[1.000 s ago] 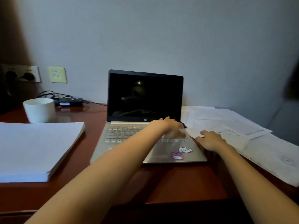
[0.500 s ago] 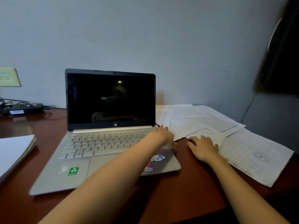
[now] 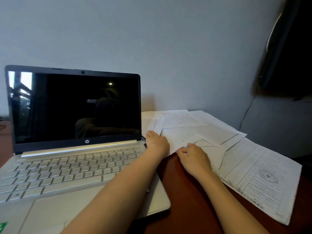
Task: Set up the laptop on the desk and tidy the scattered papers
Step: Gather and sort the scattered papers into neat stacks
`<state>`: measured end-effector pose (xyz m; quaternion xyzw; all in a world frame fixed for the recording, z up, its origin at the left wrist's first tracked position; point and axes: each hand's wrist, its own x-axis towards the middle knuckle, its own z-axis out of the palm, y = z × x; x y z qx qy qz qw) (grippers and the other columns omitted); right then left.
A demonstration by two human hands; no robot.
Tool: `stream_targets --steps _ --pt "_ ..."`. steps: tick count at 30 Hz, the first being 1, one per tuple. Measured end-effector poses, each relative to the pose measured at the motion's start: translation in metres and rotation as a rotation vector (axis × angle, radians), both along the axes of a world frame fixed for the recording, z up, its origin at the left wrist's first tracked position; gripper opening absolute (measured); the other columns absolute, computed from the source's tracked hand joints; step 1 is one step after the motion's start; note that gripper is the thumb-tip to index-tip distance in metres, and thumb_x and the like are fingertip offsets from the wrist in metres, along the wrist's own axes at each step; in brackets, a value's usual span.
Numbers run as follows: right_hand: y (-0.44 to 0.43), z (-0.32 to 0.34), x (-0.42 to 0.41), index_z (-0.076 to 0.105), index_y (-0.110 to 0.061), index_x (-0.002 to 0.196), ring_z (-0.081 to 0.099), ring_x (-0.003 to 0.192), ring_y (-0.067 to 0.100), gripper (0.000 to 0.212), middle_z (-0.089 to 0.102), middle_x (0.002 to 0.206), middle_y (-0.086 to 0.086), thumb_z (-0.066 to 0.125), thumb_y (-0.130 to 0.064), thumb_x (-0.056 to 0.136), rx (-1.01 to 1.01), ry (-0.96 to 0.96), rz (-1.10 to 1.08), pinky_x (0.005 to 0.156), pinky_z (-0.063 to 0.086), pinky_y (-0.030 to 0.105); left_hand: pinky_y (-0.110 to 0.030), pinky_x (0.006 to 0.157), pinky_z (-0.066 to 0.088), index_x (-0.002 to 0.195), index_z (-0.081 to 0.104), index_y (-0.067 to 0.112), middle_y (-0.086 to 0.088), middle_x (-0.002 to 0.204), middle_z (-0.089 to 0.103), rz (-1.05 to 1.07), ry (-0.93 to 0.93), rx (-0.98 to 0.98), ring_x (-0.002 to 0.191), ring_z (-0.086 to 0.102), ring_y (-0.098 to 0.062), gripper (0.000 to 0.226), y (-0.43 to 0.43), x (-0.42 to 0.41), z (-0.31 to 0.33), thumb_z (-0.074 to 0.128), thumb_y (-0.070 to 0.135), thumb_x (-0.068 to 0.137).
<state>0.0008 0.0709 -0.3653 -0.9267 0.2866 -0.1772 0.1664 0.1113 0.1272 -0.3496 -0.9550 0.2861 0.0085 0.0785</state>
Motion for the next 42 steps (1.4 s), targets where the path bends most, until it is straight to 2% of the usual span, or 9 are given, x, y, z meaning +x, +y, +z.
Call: stream_targets --steps 3,9,19,26,29,34,36,39,42 --pt "-0.002 0.0 -0.001 0.072 -0.013 0.088 0.06 0.089 0.026 0.036 0.066 0.094 0.005 0.044 -0.035 0.094 0.104 -0.063 -0.009 0.079 0.048 0.034 -0.045 0.115 0.013 0.144 0.029 -0.001 -0.03 0.152 0.014 0.03 -0.046 0.047 0.142 0.014 -0.042 0.049 -0.007 0.006 0.0 0.034 0.019 0.1" --pt "-0.004 0.002 -0.002 0.074 -0.02 0.09 0.062 0.092 0.027 0.032 0.071 0.096 0.004 0.044 -0.028 0.091 0.216 -0.113 -0.006 0.081 0.05 0.034 -0.032 0.091 0.045 0.141 0.034 0.005 -0.013 0.13 0.052 -0.061 -0.082 -0.083 0.121 0.05 -0.027 0.049 -0.008 0.017 -0.003 0.043 0.008 0.094" --pt "-0.006 0.005 -0.004 0.075 -0.025 0.092 0.063 0.094 0.022 0.03 0.068 0.088 -0.009 0.045 -0.019 0.093 0.321 -0.199 0.022 0.085 0.047 0.028 -0.035 0.08 0.048 0.14 0.036 0.01 -0.014 0.114 0.061 -0.193 -0.196 -0.284 0.104 0.06 -0.033 0.045 0.008 0.029 0.005 0.042 0.009 0.095" --pt "-0.021 0.014 0.006 0.063 -0.015 0.117 0.053 0.114 0.02 0.029 0.06 0.123 0.002 0.047 -0.012 0.093 0.614 -0.418 -0.098 0.1 0.044 0.034 -0.039 0.076 0.042 0.144 0.029 0.018 -0.02 0.116 0.059 -0.269 -0.146 -0.672 0.102 0.056 -0.038 0.057 0.004 0.03 0.025 0.037 -0.004 0.092" --pt "-0.031 0.019 0.017 0.054 -0.014 0.127 0.055 0.114 0.023 0.04 0.057 0.128 0.008 0.058 -0.008 0.088 0.736 -0.442 -0.022 0.1 0.046 0.036 -0.031 0.069 0.034 0.144 0.029 0.017 -0.022 0.108 0.061 -0.329 -0.003 -0.967 0.095 0.056 -0.039 0.054 -0.008 0.023 0.029 0.035 -0.002 0.094" --pt "-0.035 0.018 0.04 0.031 -0.021 0.143 0.047 0.127 0.022 0.078 0.049 0.136 0.002 0.074 -0.015 0.078 0.825 -0.314 0.2 0.104 0.039 0.034 -0.028 0.078 0.045 0.139 0.036 0.014 -0.015 0.112 0.06 -0.331 0.334 -1.247 0.091 0.057 -0.027 0.051 -0.028 0.014 0.036 0.046 0.0 0.09" --pt "-0.038 0.015 0.049 0.037 -0.022 0.139 0.054 0.12 0.022 0.069 0.055 0.13 0.003 0.072 -0.017 0.08 0.891 -0.388 0.17 0.102 0.044 0.039 -0.032 0.081 0.051 0.137 0.038 0.015 -0.016 0.103 0.063 -0.291 0.5 -1.315 0.087 0.06 -0.027 0.049 -0.035 0.014 0.036 0.049 0.003 0.09" --pt "-0.045 0.012 0.052 0.038 -0.013 0.136 0.065 0.09 0.026 0.049 0.057 0.117 0.008 0.057 -0.007 0.091 1.016 -0.474 0.083 0.075 0.056 0.032 -0.025 0.067 0.051 0.134 0.042 0.012 -0.008 0.079 0.06 -0.277 0.779 -1.36 0.067 0.058 -0.017 0.041 -0.042 0.011 0.035 0.05 0.009 0.094" --pt "-0.06 0.008 0.045 0.046 0.002 0.122 0.062 0.067 0.024 0.031 0.059 0.096 0.016 0.047 0.004 0.092 1.029 -0.548 -0.094 0.049 0.054 0.024 -0.021 0.073 0.051 0.13 0.045 0.012 -0.008 0.103 0.061 -0.281 0.945 -1.351 0.087 0.061 -0.018 0.034 -0.047 0.007 0.032 0.044 0.026 0.099"
